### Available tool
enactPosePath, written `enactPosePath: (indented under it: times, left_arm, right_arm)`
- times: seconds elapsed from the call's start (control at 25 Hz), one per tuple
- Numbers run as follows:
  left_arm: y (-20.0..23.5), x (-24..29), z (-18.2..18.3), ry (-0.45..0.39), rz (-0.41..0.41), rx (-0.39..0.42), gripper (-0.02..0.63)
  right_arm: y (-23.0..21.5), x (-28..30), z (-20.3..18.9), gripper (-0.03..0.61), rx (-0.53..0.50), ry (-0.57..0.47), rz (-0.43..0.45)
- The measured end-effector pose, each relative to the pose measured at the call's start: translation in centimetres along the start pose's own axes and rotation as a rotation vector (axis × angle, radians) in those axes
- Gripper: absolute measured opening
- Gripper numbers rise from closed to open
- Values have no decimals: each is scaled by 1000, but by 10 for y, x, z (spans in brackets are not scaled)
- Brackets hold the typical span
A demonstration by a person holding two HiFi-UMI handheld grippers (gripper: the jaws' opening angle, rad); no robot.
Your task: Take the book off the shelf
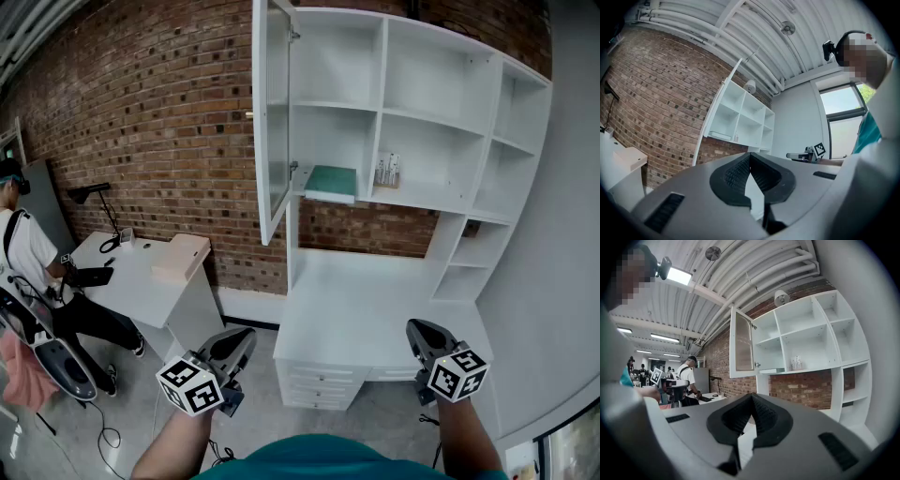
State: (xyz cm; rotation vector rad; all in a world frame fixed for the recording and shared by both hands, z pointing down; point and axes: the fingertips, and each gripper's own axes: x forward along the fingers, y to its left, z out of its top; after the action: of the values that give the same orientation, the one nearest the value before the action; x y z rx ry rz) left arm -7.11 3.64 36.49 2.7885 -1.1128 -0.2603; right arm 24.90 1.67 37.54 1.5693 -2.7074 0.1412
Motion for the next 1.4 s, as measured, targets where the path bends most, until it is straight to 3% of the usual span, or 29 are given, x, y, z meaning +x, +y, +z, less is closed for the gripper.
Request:
enactPosePath:
  times: [1.08, 1.4]
  left_arm:
    - [-67, 48, -18, -21, 34, 6, 15]
    - [-45, 62, -22, -13, 22, 2, 15]
  right_arm:
    - [-52, -46, 3, 21, -20, 23, 62]
    - [-57, -19, -5, 21, -19, 32, 75]
